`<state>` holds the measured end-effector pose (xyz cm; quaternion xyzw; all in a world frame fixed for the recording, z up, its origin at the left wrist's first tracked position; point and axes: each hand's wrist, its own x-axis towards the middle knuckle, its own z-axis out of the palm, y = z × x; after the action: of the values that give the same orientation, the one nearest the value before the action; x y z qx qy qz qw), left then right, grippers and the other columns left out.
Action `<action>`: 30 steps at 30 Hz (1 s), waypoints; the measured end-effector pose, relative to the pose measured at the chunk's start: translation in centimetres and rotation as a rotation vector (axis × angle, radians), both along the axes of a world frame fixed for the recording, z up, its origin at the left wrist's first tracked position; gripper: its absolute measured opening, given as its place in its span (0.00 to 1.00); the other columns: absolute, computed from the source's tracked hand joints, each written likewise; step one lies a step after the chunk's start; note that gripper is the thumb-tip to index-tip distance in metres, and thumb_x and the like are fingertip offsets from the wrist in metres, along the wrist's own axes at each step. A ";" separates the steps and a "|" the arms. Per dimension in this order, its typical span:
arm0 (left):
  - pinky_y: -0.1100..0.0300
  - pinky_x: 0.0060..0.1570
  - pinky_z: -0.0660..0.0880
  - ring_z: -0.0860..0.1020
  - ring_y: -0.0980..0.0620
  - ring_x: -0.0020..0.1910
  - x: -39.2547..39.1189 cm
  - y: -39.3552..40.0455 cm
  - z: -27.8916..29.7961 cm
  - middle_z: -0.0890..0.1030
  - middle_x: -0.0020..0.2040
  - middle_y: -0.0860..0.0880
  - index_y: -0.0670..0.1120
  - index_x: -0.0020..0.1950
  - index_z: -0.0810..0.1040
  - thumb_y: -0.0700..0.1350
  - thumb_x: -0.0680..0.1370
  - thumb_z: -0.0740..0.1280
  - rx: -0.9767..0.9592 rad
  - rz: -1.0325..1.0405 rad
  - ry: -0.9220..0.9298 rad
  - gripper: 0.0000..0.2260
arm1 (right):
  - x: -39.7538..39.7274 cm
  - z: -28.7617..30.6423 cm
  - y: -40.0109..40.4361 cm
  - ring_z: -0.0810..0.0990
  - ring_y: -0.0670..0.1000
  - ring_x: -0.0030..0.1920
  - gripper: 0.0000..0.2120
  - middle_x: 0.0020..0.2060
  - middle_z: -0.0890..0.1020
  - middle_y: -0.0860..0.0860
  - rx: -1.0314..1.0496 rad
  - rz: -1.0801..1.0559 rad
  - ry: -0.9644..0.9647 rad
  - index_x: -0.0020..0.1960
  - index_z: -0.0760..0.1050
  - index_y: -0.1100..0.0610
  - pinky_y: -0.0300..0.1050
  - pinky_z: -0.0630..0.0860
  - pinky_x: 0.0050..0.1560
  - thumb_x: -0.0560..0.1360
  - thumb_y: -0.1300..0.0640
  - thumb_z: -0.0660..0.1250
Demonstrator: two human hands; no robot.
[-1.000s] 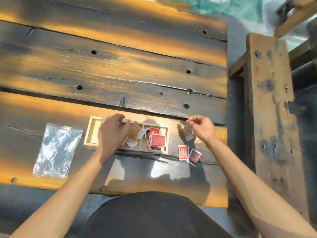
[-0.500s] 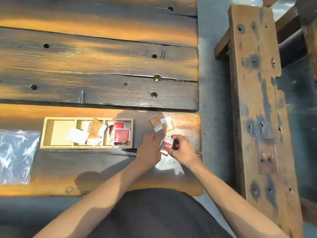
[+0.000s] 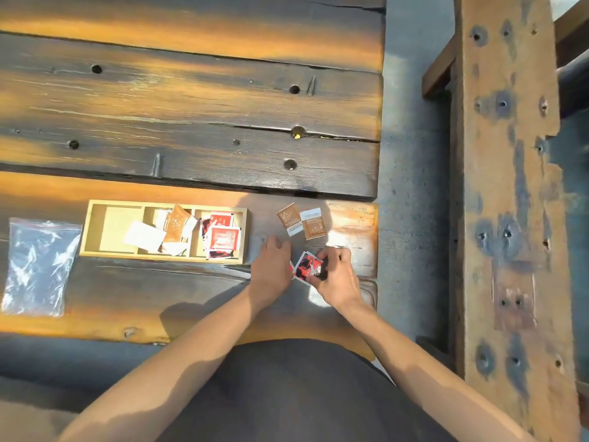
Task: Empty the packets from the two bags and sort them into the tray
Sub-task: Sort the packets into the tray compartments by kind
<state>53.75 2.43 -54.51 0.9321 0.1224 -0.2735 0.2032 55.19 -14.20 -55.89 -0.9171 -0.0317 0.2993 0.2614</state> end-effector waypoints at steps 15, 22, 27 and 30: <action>0.51 0.43 0.77 0.81 0.45 0.41 -4.4 4.3 3.1 0.84 0.40 0.45 0.43 0.43 0.75 0.48 0.80 0.67 -0.177 0.118 -0.032 0.10 | -0.7 0.3 0.0 0.80 0.52 0.36 0.21 0.39 0.79 0.53 0.329 -0.251 0.238 0.48 0.72 0.41 0.49 0.76 0.34 0.75 0.69 0.67; 0.50 0.40 0.80 0.83 0.50 0.33 -5.1 8.9 7.2 0.82 0.33 0.50 0.48 0.38 0.74 0.49 0.79 0.67 -0.215 0.574 -0.367 0.11 | -1.3 1.3 2.1 0.81 0.51 0.36 0.17 0.45 0.80 0.62 0.360 -0.316 0.296 0.53 0.74 0.48 0.47 0.78 0.34 0.75 0.70 0.67; 0.47 0.45 0.81 0.84 0.48 0.34 -5.1 12.3 7.3 0.84 0.32 0.49 0.50 0.40 0.75 0.50 0.77 0.66 -0.194 0.710 -0.463 0.07 | -0.5 3.2 4.8 0.81 0.54 0.43 0.15 0.46 0.80 0.62 0.421 -0.272 0.310 0.55 0.74 0.49 0.43 0.80 0.36 0.78 0.68 0.68; 0.49 0.45 0.80 0.84 0.48 0.35 -5.2 13.1 7.0 0.84 0.34 0.50 0.52 0.39 0.75 0.45 0.77 0.67 -0.179 0.740 -0.463 0.07 | 0.2 4.3 6.4 0.78 0.55 0.40 0.12 0.41 0.76 0.64 0.475 -0.254 0.299 0.56 0.74 0.54 0.45 0.77 0.34 0.78 0.68 0.69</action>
<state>48.59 15.56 -47.48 0.8411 0.3747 0.0241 0.3893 55.37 -7.81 -51.56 -0.7728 0.0530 0.3799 0.5057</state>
